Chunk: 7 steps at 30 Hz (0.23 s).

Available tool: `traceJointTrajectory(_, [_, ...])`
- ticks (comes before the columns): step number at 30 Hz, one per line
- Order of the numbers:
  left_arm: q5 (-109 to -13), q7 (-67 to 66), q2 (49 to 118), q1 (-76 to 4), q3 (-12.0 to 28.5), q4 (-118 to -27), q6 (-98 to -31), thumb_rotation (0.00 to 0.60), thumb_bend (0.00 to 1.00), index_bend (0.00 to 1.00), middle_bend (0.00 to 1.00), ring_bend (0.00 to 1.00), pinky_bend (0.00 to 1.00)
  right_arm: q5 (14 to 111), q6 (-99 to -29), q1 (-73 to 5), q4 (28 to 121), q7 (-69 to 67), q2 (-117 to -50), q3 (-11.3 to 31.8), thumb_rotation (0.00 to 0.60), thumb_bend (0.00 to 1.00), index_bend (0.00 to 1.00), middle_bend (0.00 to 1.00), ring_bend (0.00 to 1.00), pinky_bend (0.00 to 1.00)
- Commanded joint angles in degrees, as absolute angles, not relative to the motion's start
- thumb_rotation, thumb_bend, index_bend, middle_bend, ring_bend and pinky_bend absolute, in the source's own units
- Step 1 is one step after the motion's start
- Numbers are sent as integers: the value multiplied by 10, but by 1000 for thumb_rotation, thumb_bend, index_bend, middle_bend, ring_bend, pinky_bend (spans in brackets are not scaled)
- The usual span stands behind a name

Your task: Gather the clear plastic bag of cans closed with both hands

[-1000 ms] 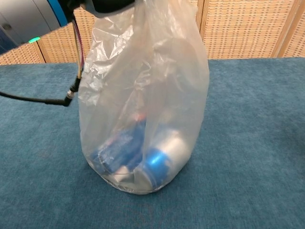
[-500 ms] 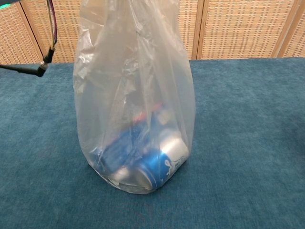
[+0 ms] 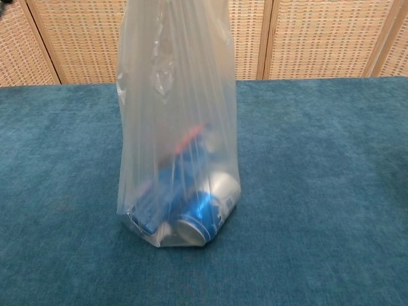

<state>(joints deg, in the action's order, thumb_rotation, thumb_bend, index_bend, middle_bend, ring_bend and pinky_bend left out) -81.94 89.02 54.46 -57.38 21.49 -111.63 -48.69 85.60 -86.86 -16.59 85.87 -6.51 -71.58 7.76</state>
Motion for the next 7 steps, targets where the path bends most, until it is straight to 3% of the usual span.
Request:
traceJointTrajectory(1, [-796,859,482,-585,241,-1163,-442,600,814,864,942,920,938,856,-870,-163,863,-69,-712,80,600,0,0,0,0,0])
traceJointTrajectory(7, [-786,872,436,-570,269,-1204,-444,600,804,860,940,919,935,861,-870,-160,872,-72,-706,81,600,0,0,0,0,0])
